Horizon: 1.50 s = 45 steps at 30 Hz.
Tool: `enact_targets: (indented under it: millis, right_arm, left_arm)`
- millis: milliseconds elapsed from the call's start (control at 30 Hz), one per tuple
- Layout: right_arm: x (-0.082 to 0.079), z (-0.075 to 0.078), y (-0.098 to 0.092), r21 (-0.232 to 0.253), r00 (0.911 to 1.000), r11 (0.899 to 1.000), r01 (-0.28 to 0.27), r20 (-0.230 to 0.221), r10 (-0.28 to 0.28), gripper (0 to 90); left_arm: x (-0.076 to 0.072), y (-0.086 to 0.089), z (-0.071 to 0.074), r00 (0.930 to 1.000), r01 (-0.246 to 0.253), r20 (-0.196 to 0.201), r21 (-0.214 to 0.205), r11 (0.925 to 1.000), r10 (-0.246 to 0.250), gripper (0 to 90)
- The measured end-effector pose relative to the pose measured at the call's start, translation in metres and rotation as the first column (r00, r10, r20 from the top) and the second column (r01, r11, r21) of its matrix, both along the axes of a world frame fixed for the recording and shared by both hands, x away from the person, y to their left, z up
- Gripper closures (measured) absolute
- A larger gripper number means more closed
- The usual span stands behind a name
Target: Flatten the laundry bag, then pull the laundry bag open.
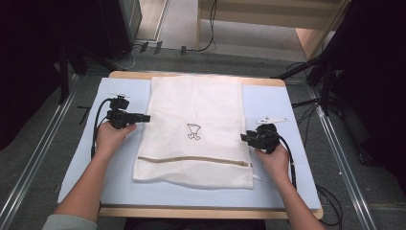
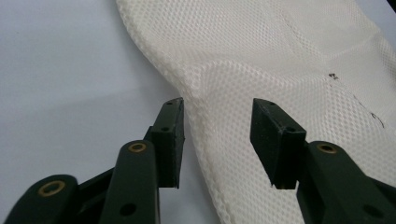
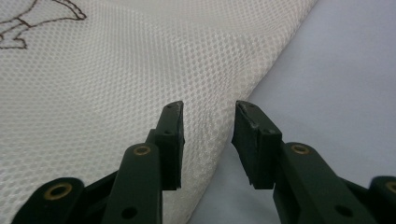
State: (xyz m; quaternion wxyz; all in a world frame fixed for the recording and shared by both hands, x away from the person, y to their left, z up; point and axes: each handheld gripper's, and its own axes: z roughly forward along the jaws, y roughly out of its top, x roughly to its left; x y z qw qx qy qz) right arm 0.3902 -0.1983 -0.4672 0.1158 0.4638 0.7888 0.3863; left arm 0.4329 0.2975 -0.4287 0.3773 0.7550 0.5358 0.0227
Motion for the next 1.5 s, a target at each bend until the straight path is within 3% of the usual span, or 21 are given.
enact_targets:
  millis: [100, 433, 833, 1067, 1300, 1500]
  right_arm:
    - [-0.002, 0.004, -0.002, 0.016, 0.9999, 1.0, -0.006, 0.013, 0.006, 64.4]
    - [-0.011, 0.015, -0.008, 0.048, 0.9994, 0.998, -0.027, 0.022, 0.026, 63.9]
    - [-0.038, 0.025, -0.012, 0.069, 0.9981, 0.996, -0.062, 0.005, 0.062, 64.7]
    - [-0.05, 0.021, -0.009, 0.046, 0.995, 0.994, -0.096, -0.024, 0.097, 67.1]
    - [-0.054, 0.015, -0.008, 0.049, 0.9918, 0.992, -0.116, -0.047, 0.119, 79.0]
    - [-0.057, 0.008, -0.009, 0.04, 0.9858, 0.99, -0.135, -0.095, 0.138, 88.7]
  left_arm:
    - [-0.007, -0.003, 0.004, 0.9999, 0.013, 0.005, 0.023, 0.9997, -0.013, 52.6]
    - [-0.029, -0.016, 0.017, 0.9967, 0.071, 0.037, 0.033, 0.997, -0.072, 47.2]
    - [-0.046, -0.033, 0.027, 0.9887, 0.131, 0.07, 0.031, 0.9909, -0.133, 43.5]
    - [-0.053, -0.042, 0.031, 0.984, 0.15, 0.093, 0.026, 0.9883, -0.152, 43.0]
    - [-0.055, -0.051, 0.034, 0.9789, 0.174, 0.104, 0.029, 0.9844, -0.176, 43.0]
    - [-0.054, -0.061, 0.034, 0.9722, 0.204, 0.112, 0.028, 0.9787, -0.205, 43.1]
